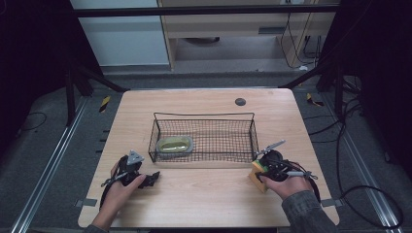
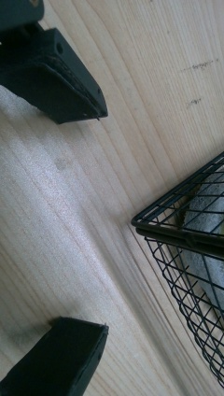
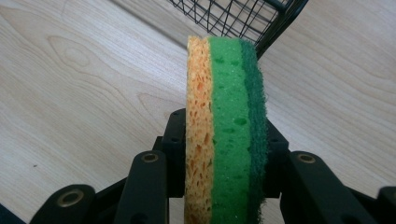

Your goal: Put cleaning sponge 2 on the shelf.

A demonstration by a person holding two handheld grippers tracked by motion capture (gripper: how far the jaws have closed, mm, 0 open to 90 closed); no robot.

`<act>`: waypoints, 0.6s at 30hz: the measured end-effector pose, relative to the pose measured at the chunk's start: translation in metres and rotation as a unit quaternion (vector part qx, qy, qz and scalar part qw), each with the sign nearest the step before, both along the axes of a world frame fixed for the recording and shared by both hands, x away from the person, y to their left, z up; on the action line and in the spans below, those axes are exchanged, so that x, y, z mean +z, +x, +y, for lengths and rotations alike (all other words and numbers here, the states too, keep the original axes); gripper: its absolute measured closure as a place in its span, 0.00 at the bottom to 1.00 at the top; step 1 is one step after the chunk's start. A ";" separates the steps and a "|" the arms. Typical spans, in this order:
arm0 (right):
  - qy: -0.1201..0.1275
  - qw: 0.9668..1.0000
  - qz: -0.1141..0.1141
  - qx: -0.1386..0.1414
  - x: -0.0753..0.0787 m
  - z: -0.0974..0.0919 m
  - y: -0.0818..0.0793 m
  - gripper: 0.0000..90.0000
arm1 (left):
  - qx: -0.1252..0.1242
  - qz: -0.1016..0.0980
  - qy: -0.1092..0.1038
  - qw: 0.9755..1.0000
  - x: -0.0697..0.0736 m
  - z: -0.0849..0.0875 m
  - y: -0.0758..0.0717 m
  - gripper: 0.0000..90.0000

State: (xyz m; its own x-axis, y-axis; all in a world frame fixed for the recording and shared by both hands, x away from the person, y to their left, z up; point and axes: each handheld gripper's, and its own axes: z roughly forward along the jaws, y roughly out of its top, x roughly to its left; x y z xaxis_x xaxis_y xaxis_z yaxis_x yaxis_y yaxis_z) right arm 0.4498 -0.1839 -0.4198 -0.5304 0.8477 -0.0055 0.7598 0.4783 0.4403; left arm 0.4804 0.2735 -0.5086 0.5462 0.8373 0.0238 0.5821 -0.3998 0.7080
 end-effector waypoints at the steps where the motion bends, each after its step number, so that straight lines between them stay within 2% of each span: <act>1: 0.002 1.000 -0.002 0.004 0.002 -0.002 -0.001 0.71 | 0.001 -0.001 -0.002 1.000 0.000 0.000 0.000 0.00; 5: 0.005 1.000 -0.021 0.002 0.012 -0.013 -0.003 0.71 | 0.000 0.000 0.000 1.000 0.000 0.000 0.000 0.00; 8: 0.006 0.999 -0.043 -0.009 0.022 -0.028 -0.001 0.71 | 0.001 -0.001 -0.001 1.000 0.000 0.000 0.000 0.00; 14: 0.005 0.996 -0.083 -0.023 0.043 -0.056 0.013 0.71 | -0.001 0.000 -0.003 1.000 0.000 0.000 -0.001 0.00; 18: 0.005 0.995 -0.101 -0.023 0.058 -0.066 0.025 0.71 | -0.004 0.000 -0.002 1.000 0.000 0.001 -0.002 0.00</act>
